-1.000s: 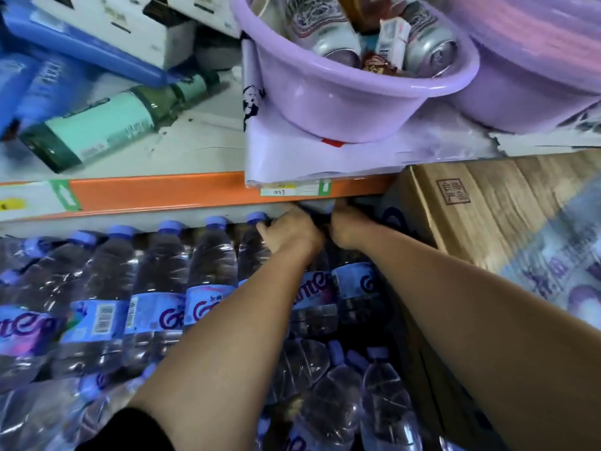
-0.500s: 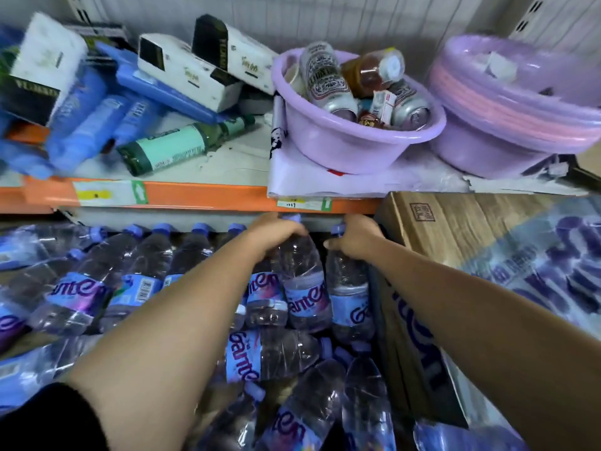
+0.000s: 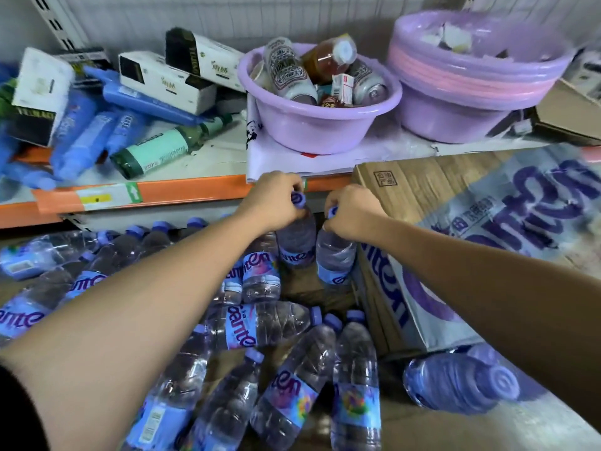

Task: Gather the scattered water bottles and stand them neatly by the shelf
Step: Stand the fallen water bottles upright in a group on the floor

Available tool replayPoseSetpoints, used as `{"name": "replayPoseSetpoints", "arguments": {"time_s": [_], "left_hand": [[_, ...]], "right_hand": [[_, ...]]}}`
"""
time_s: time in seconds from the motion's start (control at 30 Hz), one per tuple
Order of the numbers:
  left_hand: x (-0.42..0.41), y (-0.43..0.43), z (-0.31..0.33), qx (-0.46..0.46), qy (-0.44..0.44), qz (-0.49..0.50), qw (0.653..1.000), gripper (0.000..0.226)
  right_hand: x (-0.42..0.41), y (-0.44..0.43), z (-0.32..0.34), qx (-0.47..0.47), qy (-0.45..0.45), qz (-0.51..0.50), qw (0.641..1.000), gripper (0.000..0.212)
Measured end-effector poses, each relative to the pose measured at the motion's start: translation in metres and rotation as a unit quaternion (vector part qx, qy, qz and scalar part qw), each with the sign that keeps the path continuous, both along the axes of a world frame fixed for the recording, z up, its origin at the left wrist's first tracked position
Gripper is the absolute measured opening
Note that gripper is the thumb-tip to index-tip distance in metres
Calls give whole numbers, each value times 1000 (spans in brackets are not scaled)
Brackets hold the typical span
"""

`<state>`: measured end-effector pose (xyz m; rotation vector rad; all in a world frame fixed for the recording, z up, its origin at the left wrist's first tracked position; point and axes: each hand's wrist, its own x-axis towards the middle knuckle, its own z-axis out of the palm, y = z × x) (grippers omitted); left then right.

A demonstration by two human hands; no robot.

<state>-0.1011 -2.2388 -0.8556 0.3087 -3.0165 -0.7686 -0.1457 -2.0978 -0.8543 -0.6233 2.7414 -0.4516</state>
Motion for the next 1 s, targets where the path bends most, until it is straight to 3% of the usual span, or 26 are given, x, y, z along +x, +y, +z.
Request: {"name": "replayPoseSetpoints", "arguments": {"time_s": [0.13, 0.33, 0.47, 0.67, 0.7, 0.8, 0.93, 1.0], "left_hand": [[-13, -7, -2, -2, 32, 54, 998, 27], [-26, 2, -19, -20, 6, 45, 999, 28], [-31, 0, -21, -14, 9, 24, 1000, 34], [-23, -11, -21, -24, 22, -4, 999, 38], [-21, -13, -22, -27, 28, -9, 999, 39], [-16, -16, -24, -40, 43, -25, 998, 40], [-18, -13, -25, -23, 54, -11, 998, 44], [-20, -13, -26, -14, 48, 7, 999, 47]], "right_hand": [[-9, -2, 8, -43, 1, -36, 998, 10], [-24, -10, 7, -61, 1, -57, 997, 17], [-32, -14, 9, -14, 7, -37, 999, 27], [-35, -19, 5, 63, 43, -27, 997, 17], [-36, -21, 2, 72, 54, -31, 995, 24], [-40, -28, -3, 76, 70, -41, 994, 34], [-42, -32, -5, 88, 92, -27, 992, 22], [-42, -29, -3, 97, 87, -14, 991, 31]]}}
